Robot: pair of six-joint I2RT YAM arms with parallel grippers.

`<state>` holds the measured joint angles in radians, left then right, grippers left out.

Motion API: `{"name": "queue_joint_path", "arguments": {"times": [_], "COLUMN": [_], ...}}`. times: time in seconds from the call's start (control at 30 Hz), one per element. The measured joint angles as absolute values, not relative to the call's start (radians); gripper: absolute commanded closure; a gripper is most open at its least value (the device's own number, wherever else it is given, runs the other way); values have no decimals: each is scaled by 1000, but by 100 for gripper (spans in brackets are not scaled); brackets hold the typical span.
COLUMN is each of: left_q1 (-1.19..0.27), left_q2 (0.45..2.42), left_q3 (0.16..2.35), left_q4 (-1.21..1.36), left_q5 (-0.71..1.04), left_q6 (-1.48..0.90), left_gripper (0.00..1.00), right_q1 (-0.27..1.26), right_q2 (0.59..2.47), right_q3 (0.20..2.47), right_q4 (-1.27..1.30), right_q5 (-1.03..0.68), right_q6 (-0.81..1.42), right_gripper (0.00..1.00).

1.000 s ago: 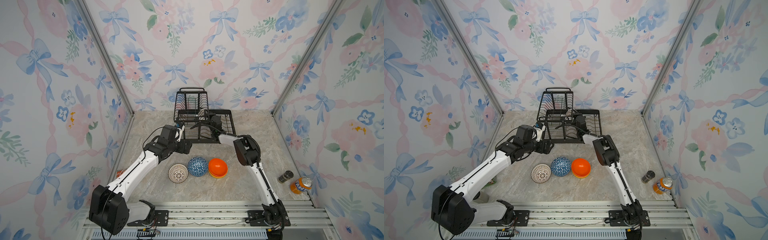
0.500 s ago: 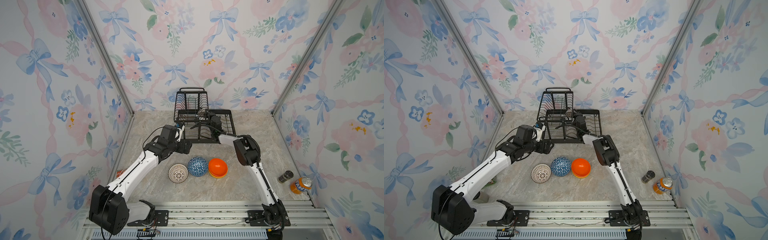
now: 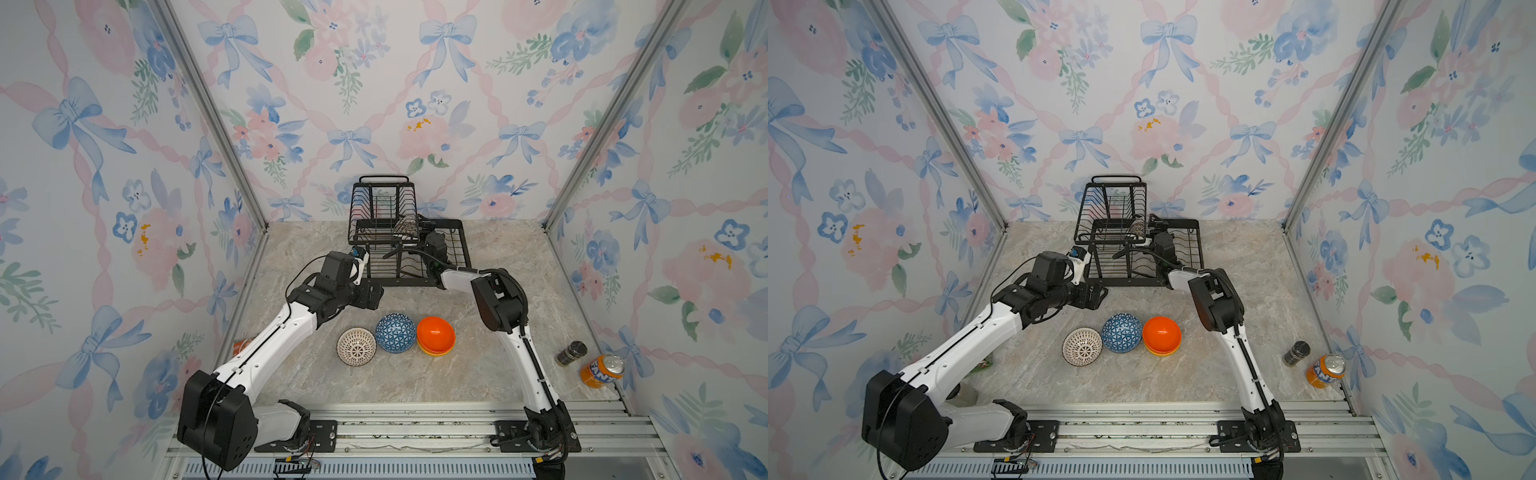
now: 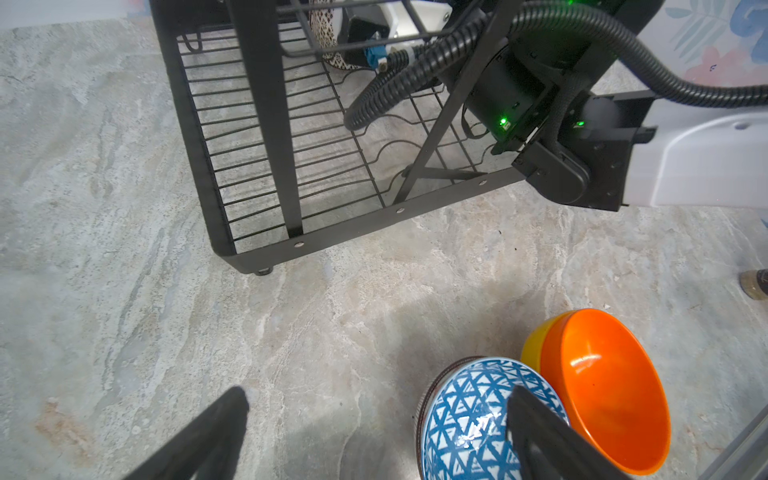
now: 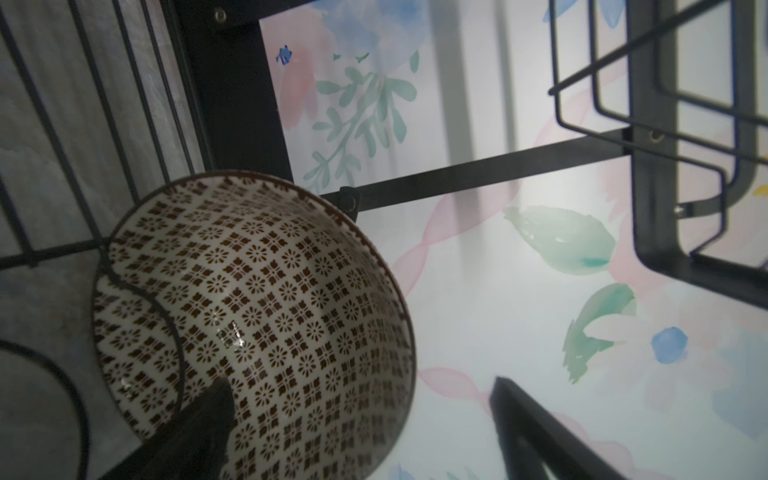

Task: Load the bowls into the dish rack
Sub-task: 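Open the right gripper and withdraw it from the rack toward the table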

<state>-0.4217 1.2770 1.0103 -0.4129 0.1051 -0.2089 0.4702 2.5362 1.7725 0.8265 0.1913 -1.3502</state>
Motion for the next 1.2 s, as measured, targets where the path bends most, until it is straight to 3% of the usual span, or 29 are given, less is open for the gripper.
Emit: {"name": "queue_joint_path", "arguments": {"times": [0.73,1.2], "left_q1": [-404,-398], "left_q2": [1240,1189], "left_q3": [962,931], "left_q4": [-391,-390], "left_q5": [85,67], "left_q6": [-209,-213], "left_gripper": [2,2], "right_q1": [324,313], "right_q2": [2243,1959], "right_q3": [1386,1188], "right_q4": [947,807], "right_q5": [218,230], "right_q6": [-1290,-953], "right_gripper": [3,3]}}
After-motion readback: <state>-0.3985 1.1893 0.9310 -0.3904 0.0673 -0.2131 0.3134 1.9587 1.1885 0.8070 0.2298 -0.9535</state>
